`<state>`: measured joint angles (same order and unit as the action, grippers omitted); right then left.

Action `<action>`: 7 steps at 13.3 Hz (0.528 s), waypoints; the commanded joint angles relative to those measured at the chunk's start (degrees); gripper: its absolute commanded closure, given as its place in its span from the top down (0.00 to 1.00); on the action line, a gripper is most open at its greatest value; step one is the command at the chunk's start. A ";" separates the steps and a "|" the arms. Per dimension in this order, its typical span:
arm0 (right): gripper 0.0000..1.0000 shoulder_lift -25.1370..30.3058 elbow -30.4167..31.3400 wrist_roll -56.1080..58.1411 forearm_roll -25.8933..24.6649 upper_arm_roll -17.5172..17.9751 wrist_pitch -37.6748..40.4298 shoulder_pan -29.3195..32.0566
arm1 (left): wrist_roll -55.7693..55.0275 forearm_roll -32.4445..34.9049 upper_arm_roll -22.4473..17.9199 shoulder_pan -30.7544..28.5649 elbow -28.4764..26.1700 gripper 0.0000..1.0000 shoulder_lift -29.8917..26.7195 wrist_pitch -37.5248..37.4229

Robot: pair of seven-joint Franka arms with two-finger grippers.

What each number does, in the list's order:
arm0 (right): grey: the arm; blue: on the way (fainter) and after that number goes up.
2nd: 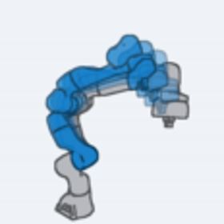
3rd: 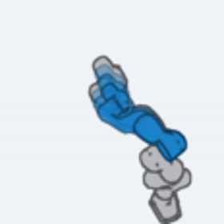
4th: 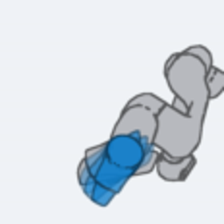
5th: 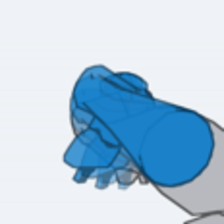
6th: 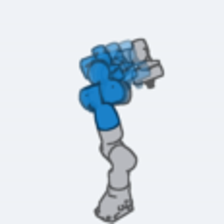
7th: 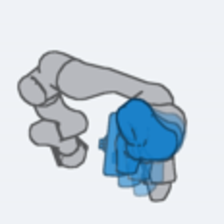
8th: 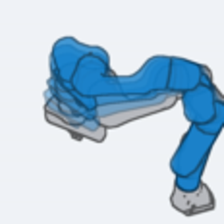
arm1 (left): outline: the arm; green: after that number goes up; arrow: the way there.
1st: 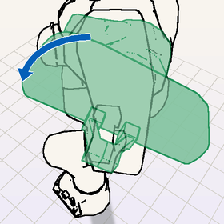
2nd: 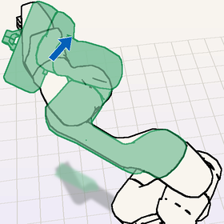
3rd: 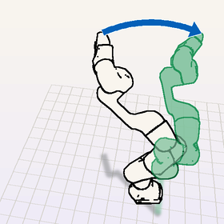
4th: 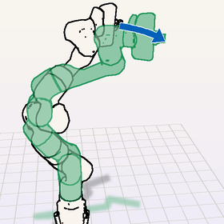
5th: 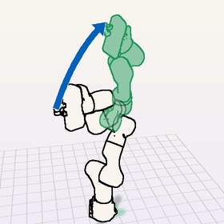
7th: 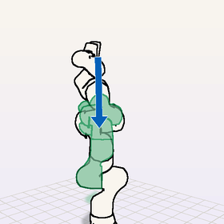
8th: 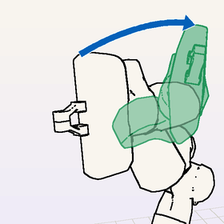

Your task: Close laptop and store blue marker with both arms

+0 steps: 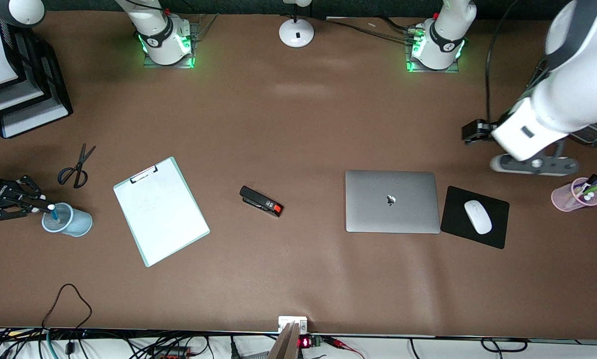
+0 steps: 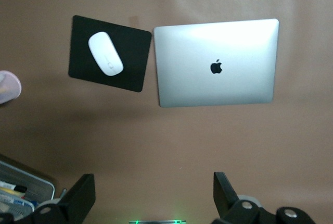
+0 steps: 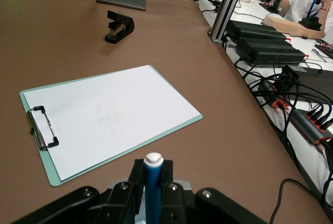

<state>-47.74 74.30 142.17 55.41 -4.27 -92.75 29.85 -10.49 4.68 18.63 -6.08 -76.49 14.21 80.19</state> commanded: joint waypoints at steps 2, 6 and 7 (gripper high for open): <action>0.00 -2.80 -3.37 0.65 1.45 0.75 0.20 0.82 | 8.01 -5.21 -14.93 7.22 -18.90 1.00 -13.47 14.60; 0.00 -2.71 -3.37 0.48 1.36 0.75 -0.15 0.74 | 8.47 -4.42 -16.00 7.75 -23.98 1.00 -16.32 18.63; 0.00 -2.80 -3.37 0.47 1.19 0.67 -0.15 0.74 | 8.47 -4.24 -15.82 7.75 -22.40 1.00 -15.80 16.69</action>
<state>-49.60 72.52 142.24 55.66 -4.22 -92.85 29.85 -3.26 0.70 3.22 0.88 -98.85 -0.50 98.89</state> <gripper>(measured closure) 0.833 0.000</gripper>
